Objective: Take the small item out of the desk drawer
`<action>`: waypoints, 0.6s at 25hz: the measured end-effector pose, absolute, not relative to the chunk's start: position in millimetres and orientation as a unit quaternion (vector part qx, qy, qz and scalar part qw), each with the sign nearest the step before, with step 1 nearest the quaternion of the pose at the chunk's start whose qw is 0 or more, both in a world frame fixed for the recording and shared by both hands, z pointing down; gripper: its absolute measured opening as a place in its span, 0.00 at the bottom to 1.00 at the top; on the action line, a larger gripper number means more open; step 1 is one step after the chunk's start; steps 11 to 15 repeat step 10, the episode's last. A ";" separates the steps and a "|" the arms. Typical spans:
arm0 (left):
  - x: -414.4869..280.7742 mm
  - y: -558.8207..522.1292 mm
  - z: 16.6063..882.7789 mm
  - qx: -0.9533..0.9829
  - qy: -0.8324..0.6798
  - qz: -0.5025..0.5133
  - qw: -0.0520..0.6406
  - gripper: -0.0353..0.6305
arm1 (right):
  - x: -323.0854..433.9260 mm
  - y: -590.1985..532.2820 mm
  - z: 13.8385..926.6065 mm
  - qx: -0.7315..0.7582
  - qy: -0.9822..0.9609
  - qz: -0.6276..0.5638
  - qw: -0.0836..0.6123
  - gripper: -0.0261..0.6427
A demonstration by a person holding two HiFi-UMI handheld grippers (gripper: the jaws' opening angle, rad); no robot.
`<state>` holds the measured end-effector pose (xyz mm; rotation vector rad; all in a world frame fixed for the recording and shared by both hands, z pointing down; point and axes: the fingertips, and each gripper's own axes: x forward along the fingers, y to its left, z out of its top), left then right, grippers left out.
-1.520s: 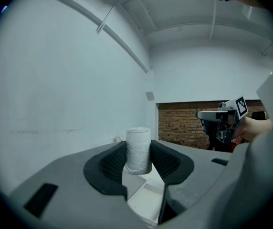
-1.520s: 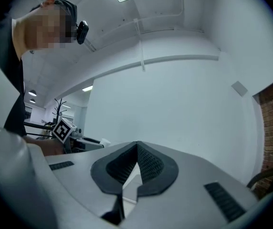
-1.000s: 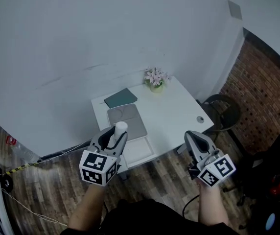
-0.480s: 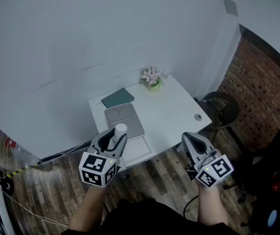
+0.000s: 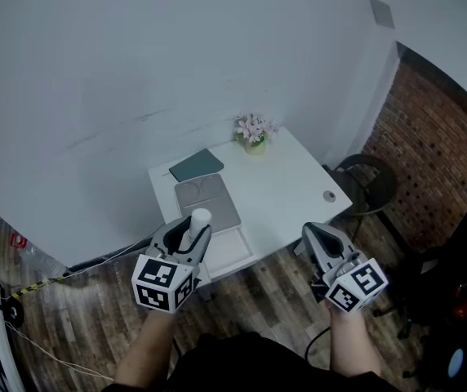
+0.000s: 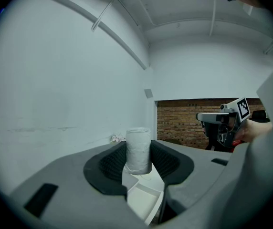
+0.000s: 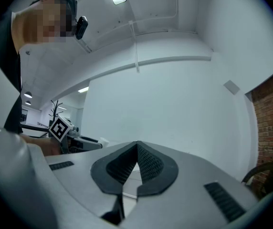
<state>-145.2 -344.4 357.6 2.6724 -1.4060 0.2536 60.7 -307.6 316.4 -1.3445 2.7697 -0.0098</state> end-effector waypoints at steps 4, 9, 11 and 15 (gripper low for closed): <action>-145.2 -341.2 359.6 0.882 -0.460 0.085 0.057 0.30 | 59.3 -305.4 317.1 -0.437 0.899 -0.002 0.029 0.04; -145.3 -337.7 360.4 0.883 -0.458 0.086 0.057 0.30 | 58.6 -302.2 319.3 -0.438 0.899 -0.004 0.028 0.04; -146.0 -337.6 360.3 0.883 -0.458 0.087 0.057 0.30 | 57.9 -302.1 319.6 -0.438 0.899 -0.005 0.028 0.04; -146.0 -337.6 360.3 0.883 -0.458 0.087 0.057 0.30 | 57.9 -302.1 319.6 -0.438 0.899 -0.005 0.028 0.04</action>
